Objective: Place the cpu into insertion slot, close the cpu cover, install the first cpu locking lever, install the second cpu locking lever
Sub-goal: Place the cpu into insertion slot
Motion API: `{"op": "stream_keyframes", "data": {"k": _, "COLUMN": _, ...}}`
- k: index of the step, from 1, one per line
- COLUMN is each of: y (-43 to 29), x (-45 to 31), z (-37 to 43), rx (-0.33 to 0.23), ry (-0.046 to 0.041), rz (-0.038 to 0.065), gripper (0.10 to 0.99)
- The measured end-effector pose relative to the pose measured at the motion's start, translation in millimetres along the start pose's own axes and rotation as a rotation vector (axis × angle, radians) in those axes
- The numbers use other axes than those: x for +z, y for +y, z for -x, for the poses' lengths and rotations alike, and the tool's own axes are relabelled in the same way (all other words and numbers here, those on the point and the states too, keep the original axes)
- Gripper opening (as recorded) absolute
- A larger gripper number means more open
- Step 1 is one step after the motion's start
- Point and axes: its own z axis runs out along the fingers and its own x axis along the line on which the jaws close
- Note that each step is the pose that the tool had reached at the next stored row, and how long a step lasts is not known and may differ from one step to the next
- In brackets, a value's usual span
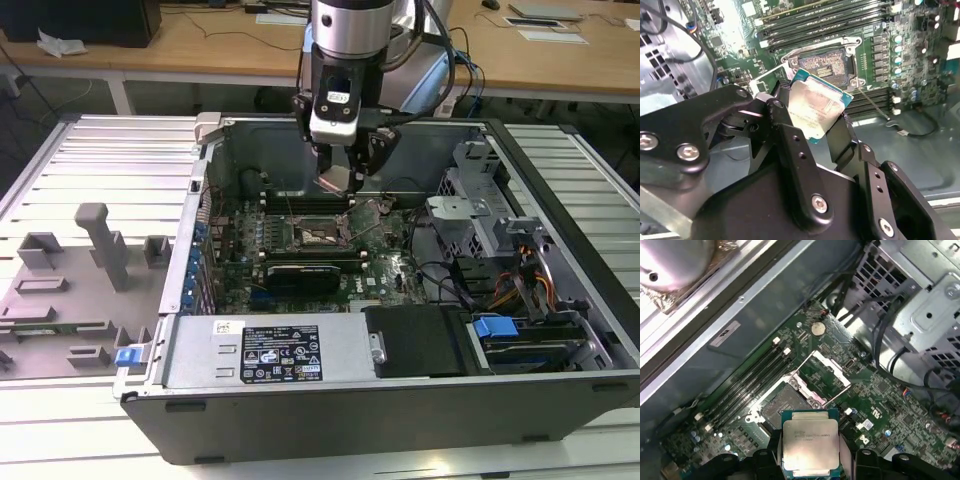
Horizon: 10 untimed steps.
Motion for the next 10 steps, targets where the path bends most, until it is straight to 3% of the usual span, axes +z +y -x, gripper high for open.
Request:
{"op": "stream_keyframes", "data": {"k": 3, "y": -0.3, "x": 3.6, "z": 0.0, "rx": 0.075, "ry": -0.0061, "rz": 0.000, "gripper": 0.541}}
{"op": "stream_keyframes", "data": {"k": 9, "y": -0.6, "x": 7.6, "z": 0.0, "rx": 0.170, "ry": -0.0137, "rz": 0.001, "gripper": 0.541}}
{"op": "stream_keyframes", "data": {"k": 10, "y": -0.7, "x": 8.9, "z": 0.1, "rx": 0.211, "ry": -0.0168, "rz": 0.001, "gripper": 0.541}}
